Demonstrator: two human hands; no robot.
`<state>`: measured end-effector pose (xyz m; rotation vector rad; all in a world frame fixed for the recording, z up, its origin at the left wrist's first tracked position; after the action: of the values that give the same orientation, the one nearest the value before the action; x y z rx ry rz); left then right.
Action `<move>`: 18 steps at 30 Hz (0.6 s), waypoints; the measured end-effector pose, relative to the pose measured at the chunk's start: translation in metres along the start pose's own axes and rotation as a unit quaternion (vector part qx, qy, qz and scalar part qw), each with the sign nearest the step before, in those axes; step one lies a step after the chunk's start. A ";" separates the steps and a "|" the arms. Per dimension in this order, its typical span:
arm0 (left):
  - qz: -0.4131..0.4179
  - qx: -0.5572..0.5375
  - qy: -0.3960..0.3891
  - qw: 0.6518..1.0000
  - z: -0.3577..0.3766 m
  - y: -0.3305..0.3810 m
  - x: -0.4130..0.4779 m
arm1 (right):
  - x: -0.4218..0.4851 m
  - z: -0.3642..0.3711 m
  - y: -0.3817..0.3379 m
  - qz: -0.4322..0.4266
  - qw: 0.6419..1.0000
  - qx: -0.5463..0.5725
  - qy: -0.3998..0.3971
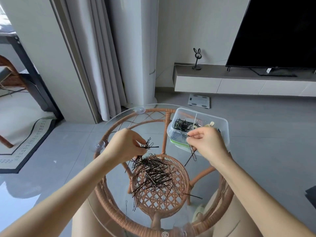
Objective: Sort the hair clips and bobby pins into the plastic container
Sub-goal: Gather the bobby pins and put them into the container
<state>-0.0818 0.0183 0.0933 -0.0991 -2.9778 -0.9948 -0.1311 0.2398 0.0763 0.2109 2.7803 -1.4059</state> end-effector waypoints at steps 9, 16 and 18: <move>-0.006 -0.023 0.003 1.000 -0.008 0.014 0.018 | 0.096 0.019 -0.027 0.109 0.989 -0.066 0.071; 0.000 -0.039 0.016 0.999 -0.009 0.021 0.044 | 0.134 0.049 -0.028 0.114 0.979 -0.156 0.063; 0.003 -0.046 0.018 0.999 -0.006 0.024 0.055 | 0.139 0.055 -0.021 0.112 0.978 -0.171 0.026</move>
<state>-0.1356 0.0374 0.1137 -0.0890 -2.8977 -1.1193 -0.2745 0.1989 0.0498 0.5359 2.8697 -0.8691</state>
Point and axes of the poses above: each hand's wrist, its own x-axis towards the middle knuckle, its own z-axis out of the palm, y = z × x, the point moved 1 cm from there along x, towards the middle knuckle, and after that the axes turned 12 degrees about z, right-handed, at the moved point
